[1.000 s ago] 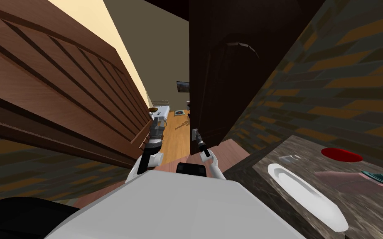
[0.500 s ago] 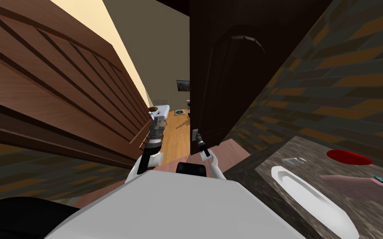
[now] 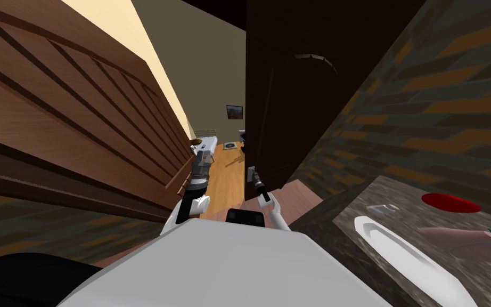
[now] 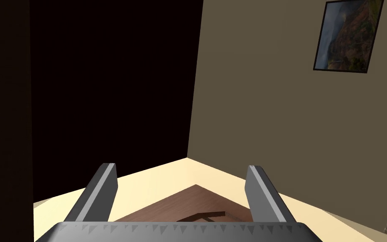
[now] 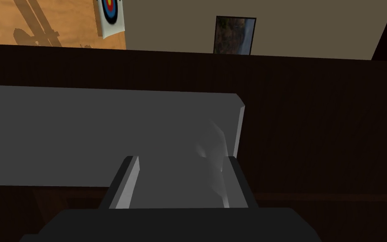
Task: Push the door open
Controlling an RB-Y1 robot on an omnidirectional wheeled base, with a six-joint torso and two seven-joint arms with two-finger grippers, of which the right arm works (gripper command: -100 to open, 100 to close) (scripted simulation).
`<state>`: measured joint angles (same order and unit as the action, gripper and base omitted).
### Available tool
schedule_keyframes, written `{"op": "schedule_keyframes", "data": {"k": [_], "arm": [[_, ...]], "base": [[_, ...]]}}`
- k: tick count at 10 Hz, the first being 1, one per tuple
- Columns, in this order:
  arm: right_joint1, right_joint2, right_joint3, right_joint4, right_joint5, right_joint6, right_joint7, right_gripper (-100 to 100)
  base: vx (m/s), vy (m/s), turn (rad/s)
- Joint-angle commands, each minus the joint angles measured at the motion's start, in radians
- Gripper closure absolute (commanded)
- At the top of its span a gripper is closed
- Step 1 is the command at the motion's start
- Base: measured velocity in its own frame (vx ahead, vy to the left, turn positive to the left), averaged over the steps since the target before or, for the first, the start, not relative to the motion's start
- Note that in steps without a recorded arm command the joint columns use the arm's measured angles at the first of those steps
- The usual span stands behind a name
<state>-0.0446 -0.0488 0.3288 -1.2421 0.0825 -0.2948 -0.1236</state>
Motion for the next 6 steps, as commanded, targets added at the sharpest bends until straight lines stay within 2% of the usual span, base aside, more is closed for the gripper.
{"op": "schedule_keyframes", "data": {"k": [1,6], "arm": [[-0.011,-0.006,-0.026,-0.003,-0.002,-0.007,0.008,100],[-0.020,-0.015,-0.069,0.009,-0.008,-0.007,0.019,100]], "base": [[0.172,0.141,-0.066],[0.133,0.106,-0.042]]}}
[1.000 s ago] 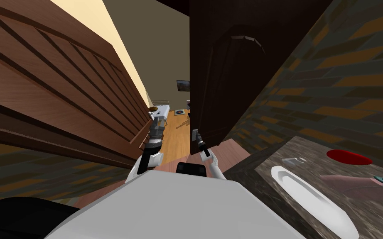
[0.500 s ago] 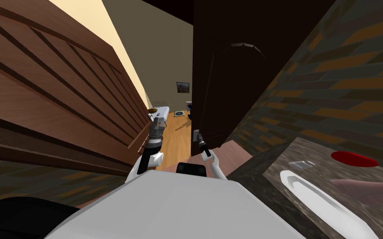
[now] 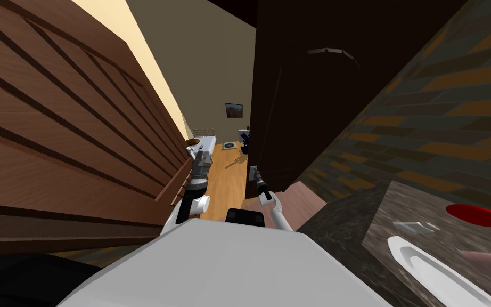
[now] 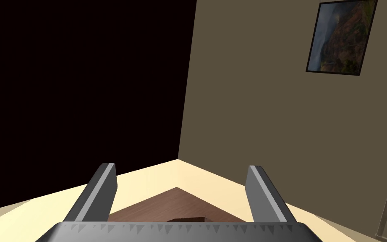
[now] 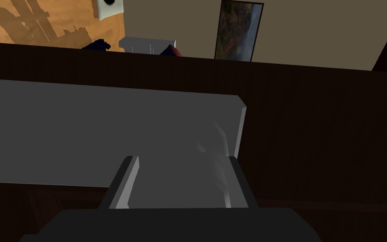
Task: Push the door open
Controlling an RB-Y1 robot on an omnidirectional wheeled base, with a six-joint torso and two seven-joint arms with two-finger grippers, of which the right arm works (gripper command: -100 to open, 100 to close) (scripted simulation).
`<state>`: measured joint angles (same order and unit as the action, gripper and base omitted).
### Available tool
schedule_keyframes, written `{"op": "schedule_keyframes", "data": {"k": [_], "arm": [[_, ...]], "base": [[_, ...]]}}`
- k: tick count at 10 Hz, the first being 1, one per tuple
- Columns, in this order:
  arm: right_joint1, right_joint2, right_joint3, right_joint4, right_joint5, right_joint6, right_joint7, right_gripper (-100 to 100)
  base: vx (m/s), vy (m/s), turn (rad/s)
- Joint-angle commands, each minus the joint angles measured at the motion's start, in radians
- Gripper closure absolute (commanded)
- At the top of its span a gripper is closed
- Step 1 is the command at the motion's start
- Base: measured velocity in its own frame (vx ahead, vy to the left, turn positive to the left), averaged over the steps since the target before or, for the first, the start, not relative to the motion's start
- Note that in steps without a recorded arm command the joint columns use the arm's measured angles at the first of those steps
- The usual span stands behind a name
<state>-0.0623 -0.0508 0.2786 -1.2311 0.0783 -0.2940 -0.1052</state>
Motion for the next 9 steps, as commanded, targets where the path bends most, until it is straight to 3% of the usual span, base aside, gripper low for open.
{"op": "schedule_keyframes", "data": {"k": [1,6,7,9], "arm": [[-0.006,-0.014,-0.036,0.003,-0.005,-0.007,0.005,100],[-0.018,-0.013,-0.098,0.020,-0.013,-0.007,0.021,100],[-0.018,-0.019,-0.086,0.026,-0.015,-0.010,0.012,-100],[-0.015,-0.019,-0.082,0.022,-0.015,-0.008,0.010,-100]], "base": [[0.116,0.116,-0.089],[0.148,0.139,-0.095],[-0.022,0.038,-0.028],[-0.152,-0.016,-0.002]]}}
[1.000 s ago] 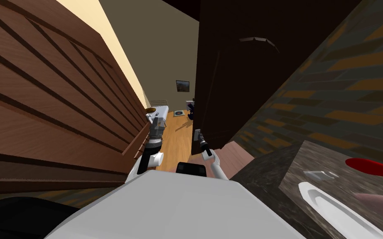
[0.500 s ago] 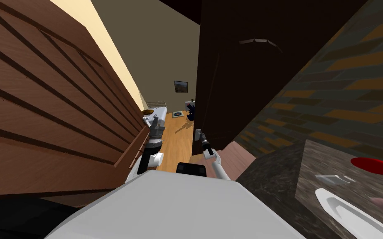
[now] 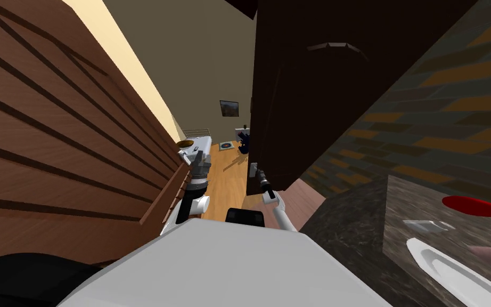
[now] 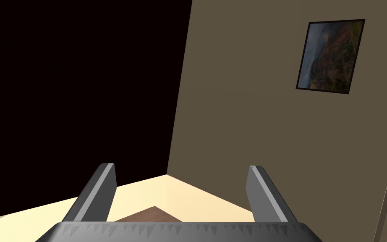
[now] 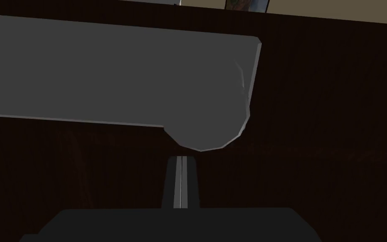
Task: Push the door open
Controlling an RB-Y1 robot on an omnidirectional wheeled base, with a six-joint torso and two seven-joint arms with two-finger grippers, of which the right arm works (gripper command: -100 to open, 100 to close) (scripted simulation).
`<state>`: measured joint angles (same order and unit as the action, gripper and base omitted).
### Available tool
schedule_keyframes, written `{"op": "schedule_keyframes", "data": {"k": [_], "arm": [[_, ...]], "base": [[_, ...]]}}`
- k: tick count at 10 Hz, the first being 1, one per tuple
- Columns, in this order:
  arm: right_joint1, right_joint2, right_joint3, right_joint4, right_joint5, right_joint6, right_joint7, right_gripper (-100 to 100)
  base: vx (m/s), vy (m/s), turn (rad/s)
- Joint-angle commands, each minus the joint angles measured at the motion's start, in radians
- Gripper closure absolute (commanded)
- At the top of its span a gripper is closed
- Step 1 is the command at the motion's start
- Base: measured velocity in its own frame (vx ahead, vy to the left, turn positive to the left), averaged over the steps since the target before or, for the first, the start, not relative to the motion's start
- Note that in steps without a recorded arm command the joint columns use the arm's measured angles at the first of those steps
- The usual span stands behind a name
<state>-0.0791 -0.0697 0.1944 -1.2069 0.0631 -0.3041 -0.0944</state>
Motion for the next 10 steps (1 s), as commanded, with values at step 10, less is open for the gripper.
{"op": "schedule_keyframes", "data": {"k": [10], "arm": [[0.011,0.008,0.014,-0.017,-0.006,0.006,-0.012,-100]], "base": [[-0.094,-0.004,-0.004]]}}
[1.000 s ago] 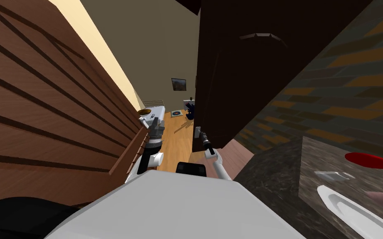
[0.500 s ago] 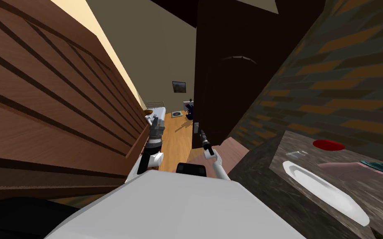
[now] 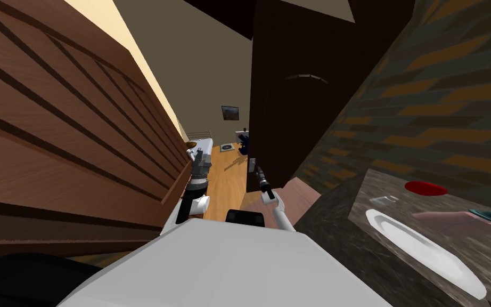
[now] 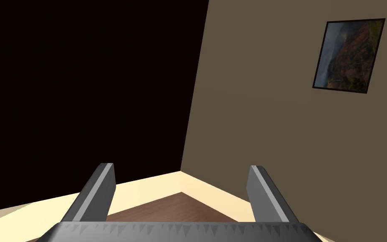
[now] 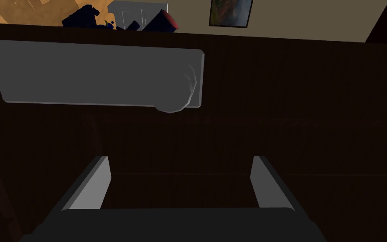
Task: Push the door open
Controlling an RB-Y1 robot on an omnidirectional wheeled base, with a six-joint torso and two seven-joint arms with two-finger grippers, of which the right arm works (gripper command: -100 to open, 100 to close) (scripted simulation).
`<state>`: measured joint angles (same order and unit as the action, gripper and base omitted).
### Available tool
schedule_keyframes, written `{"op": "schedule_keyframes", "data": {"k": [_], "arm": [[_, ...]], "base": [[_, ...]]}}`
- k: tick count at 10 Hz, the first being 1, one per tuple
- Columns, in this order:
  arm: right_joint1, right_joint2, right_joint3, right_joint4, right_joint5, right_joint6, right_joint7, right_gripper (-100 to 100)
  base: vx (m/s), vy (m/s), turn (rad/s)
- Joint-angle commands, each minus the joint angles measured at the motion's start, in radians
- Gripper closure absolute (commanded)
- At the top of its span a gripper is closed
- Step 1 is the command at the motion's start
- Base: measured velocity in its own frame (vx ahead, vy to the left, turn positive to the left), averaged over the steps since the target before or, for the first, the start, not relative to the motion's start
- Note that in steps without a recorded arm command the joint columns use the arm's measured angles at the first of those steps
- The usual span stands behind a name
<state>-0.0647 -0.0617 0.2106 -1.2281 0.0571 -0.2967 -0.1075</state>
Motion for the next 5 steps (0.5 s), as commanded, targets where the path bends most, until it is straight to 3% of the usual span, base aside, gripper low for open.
{"op": "schedule_keyframes", "data": {"k": [1,5], "arm": [[-0.005,0.000,-0.004,0.007,0.000,-0.003,0.002,-100],[-0.018,0.012,-0.018,0.028,-0.001,-0.015,0.009,-100]], "base": [[0.182,0.060,0.021],[0.193,0.074,0.021]]}}
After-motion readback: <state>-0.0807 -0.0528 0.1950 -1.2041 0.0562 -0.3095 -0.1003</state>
